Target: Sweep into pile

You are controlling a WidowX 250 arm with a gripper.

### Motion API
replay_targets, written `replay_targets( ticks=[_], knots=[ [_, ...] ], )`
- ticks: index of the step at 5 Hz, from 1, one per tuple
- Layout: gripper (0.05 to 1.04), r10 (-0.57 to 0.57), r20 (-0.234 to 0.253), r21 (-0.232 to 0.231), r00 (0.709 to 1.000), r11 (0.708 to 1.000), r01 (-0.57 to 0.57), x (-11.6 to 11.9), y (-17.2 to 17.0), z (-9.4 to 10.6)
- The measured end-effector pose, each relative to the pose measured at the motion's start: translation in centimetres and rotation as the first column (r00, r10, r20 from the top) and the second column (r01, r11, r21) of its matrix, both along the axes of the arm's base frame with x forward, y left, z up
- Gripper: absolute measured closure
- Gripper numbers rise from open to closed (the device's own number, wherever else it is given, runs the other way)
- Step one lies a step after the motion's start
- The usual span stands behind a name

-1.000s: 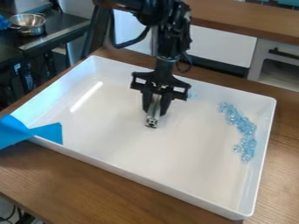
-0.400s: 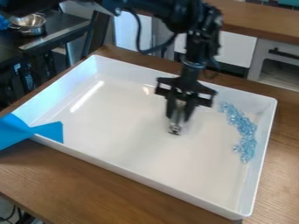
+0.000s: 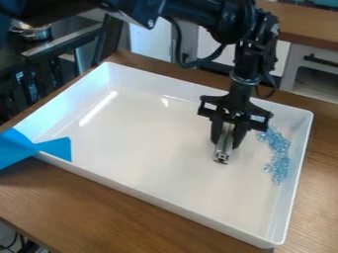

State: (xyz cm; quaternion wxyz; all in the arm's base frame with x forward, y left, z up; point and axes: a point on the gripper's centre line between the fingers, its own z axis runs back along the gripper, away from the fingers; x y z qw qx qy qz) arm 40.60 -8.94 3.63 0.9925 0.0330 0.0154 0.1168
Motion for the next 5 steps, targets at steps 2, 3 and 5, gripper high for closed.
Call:
replay_targets(
  ticks=[2, 3, 5],
  knots=[
    [0.699, 0.001, -0.029, -0.036, 1.0, 0.999, -0.003, 0.6, -2.7, 0.0],
    [0.7, -0.002, -0.036, -0.049, 0.999, 0.999, 0.001, 0.9, -3.7, 0.3],
    [0.699, -0.023, -0.069, -0.112, 0.997, 0.994, 0.015, 0.1, -4.4, 1.1]
  ],
)
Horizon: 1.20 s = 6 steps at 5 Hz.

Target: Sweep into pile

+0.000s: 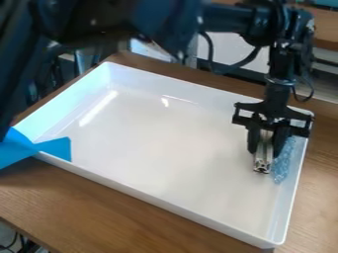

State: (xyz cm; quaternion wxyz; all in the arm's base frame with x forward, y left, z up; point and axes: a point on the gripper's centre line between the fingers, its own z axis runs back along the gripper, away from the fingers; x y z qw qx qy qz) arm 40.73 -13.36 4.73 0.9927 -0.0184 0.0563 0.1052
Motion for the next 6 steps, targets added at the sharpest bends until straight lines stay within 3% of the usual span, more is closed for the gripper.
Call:
replay_targets(
  ticks=[2, 3, 4, 6],
  knots=[
    [0.699, 0.055, 0.05, -0.122, 0.997, 0.991, -0.049, -2.8, 5.1, 6.7],
    [0.699, 0.102, 0.068, -0.157, 0.992, 0.983, -0.09, -4.4, 9.4, 9.1],
    [0.7, 0.119, 0.079, -0.152, 0.99, 0.983, -0.106, -7.3, 11.9, 8.9],
    [0.7, 0.158, 0.113, -0.106, 0.981, 0.984, -0.146, -10.6, 19.1, 6.9]
  ],
)
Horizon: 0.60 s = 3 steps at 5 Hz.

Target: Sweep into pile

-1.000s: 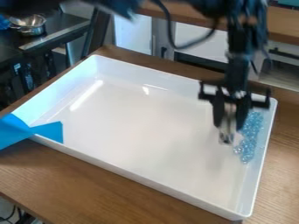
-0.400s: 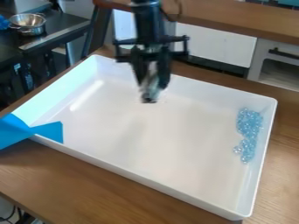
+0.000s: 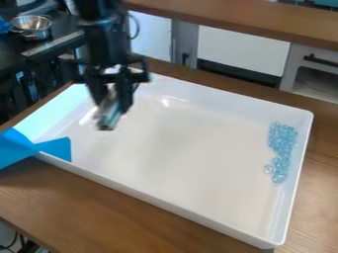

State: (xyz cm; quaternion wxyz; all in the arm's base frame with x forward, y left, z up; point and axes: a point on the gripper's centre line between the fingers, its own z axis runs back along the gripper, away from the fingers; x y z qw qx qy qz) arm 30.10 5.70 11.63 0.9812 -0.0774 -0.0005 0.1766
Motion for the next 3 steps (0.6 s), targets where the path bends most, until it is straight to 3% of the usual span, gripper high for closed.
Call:
replay_targets(
  ticks=[1, 2, 3],
  knots=[
    [0.699, 0.032, 0.045, 0.053, 0.998, 0.998, -0.034, 0.0, 3.2, -0.2],
    [0.7, 0.111, 0.071, 0.074, 0.991, 0.991, -0.116, 0.3, 5.2, -1.0],
    [0.7, 0.172, 0.078, 0.113, 0.982, 0.977, -0.18, 0.3, 6.2, -2.9]
  ],
)
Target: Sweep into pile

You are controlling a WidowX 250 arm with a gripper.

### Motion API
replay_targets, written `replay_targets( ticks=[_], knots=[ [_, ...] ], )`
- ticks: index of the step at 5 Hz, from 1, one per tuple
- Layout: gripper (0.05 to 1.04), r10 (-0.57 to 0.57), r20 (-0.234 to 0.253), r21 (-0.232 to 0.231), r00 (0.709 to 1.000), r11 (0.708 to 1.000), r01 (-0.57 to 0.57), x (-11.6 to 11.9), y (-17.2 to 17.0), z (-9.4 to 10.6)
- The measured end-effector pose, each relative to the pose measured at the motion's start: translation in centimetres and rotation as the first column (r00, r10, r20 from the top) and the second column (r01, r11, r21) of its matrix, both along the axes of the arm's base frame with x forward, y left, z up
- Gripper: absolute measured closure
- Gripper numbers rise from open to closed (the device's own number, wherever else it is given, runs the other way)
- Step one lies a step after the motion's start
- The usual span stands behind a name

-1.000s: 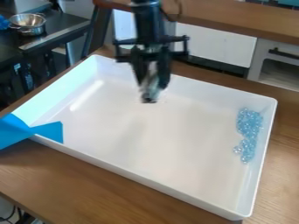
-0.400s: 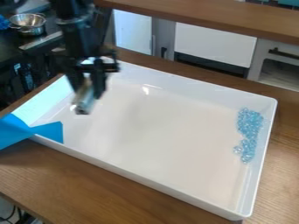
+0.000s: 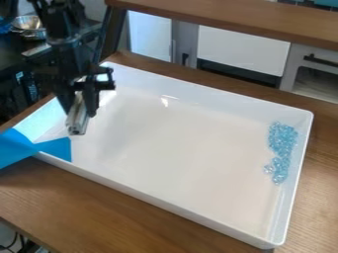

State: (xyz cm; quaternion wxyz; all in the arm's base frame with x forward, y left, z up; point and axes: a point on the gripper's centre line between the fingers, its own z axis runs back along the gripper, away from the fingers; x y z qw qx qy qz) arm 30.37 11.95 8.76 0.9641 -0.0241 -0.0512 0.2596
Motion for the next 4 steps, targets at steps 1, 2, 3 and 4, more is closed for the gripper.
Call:
replay_targets(
  ticks=[1, 2, 3, 4],
  knots=[
    [0.639, 0.082, -0.026, 0.001, 0.996, 0.997, -0.082, -0.3, 0.6, -1.9],
    [0.32, 0.101, -0.044, -0.003, 0.994, 0.995, -0.101, -0.5, 0.6, -2.3],
    [0.077, 0.129, -0.075, -0.016, 0.989, 0.991, -0.131, -0.8, 0.4, -2.3],
    [0.079, 0.117, -0.077, -0.023, 0.99, 0.993, -0.119, -1.0, 0.0, -1.2]
  ],
)
